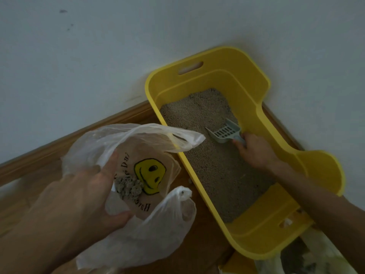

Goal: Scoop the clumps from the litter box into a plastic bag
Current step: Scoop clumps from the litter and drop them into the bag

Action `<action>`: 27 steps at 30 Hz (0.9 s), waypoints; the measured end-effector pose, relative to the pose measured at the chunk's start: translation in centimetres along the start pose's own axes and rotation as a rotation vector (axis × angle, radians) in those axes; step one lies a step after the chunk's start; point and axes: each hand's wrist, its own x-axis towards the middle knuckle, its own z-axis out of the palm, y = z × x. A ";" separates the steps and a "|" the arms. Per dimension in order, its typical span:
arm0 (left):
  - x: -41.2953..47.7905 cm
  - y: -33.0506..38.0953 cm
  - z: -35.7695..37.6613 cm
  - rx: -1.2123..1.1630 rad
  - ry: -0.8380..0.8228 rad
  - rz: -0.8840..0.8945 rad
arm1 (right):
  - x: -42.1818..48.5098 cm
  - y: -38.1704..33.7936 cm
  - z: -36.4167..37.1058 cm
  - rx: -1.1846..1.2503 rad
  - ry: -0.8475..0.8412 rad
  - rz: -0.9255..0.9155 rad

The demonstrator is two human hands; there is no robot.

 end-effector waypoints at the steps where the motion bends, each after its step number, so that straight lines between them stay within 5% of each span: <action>1: 0.5 0.3 -0.1 -0.017 -0.027 0.009 | 0.5 -0.4 0.0 0.015 0.005 -0.004; 12: 0.7 0.4 -0.7 0.055 -0.176 0.016 | 5.8 -3.8 -1.1 0.074 0.005 0.078; 27: 0.0 -0.3 -0.5 0.048 -0.104 0.018 | 6.4 -6.0 1.9 0.338 0.183 0.147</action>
